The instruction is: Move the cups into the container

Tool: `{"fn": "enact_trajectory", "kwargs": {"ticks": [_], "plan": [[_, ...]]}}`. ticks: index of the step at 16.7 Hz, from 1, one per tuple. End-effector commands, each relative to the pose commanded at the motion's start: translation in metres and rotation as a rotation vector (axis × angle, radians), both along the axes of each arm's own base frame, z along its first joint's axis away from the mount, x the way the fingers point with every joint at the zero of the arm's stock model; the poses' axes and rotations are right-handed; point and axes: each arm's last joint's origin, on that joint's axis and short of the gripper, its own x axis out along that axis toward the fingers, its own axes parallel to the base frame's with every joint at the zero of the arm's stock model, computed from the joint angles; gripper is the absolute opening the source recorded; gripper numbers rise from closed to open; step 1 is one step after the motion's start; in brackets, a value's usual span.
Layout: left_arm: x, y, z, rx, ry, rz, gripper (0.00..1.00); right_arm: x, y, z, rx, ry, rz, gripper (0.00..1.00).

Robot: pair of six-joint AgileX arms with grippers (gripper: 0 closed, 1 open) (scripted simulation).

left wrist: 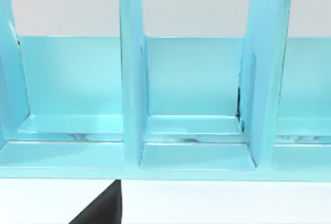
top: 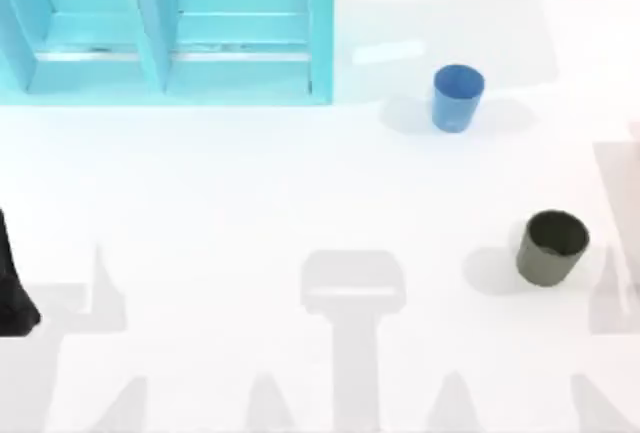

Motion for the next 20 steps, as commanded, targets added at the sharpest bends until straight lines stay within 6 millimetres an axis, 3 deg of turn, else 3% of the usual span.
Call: {"fn": "enact_trajectory", "kwargs": {"ticks": [3, 6, 8, 11, 14, 17, 20], "plan": [[0.000, 0.000, 0.000, 0.000, 0.000, 0.000, 1.00, 0.000, 0.000, 0.002, 0.001, 0.004, 0.005, 1.00], [0.000, 0.000, 0.000, 0.000, 0.000, 0.000, 1.00, 0.000, 0.004, 0.019, 0.013, 0.053, 0.053, 1.00], [0.000, 0.000, 0.000, 0.000, 0.000, 0.000, 1.00, 0.002, 0.009, 0.042, 0.026, 0.112, 0.106, 1.00], [0.000, 0.000, 0.000, 0.000, 0.000, 0.000, 1.00, 0.013, 0.020, 0.091, 0.047, 0.233, 0.202, 1.00], [0.000, 0.000, 0.000, 0.000, 0.000, 0.000, 1.00, 0.039, 0.037, 0.153, 0.065, 0.364, 0.299, 1.00], [0.000, 0.000, 0.000, 0.000, 0.000, 0.000, 1.00, 0.080, 0.064, 0.209, 0.077, 0.506, 0.379, 1.00], [0.000, 0.000, 0.000, 0.000, 0.000, 0.000, 1.00, 0.131, 0.098, 0.240, 0.079, 0.671, 0.424, 1.00]]}}
